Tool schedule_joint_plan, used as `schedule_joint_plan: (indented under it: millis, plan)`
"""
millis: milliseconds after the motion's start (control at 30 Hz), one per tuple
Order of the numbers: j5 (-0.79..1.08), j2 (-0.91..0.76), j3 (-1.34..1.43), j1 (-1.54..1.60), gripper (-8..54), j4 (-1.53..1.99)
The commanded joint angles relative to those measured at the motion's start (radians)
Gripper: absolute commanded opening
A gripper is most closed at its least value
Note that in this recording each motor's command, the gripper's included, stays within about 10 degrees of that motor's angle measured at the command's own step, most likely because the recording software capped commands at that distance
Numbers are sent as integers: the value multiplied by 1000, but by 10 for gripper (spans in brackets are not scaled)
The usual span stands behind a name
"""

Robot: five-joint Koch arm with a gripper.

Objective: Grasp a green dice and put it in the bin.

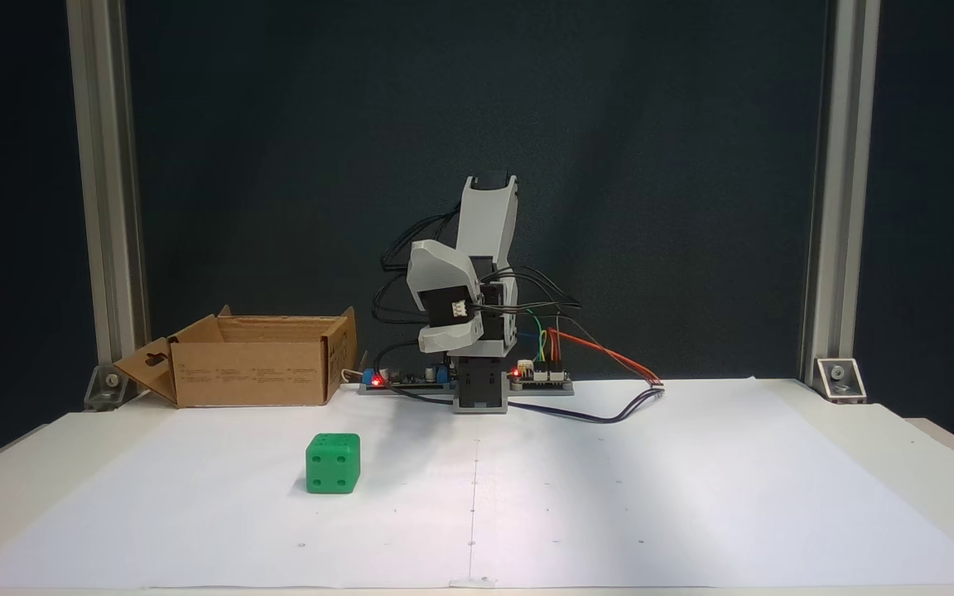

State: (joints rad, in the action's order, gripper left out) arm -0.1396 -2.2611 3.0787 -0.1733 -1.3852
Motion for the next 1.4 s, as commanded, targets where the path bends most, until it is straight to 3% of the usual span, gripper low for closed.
schedule_joint_plan:
  millis: [0,1367]
  plan:
    - [-20,-103,48,-6,446,-17]
    - [18,-103,48,-25,446,26]
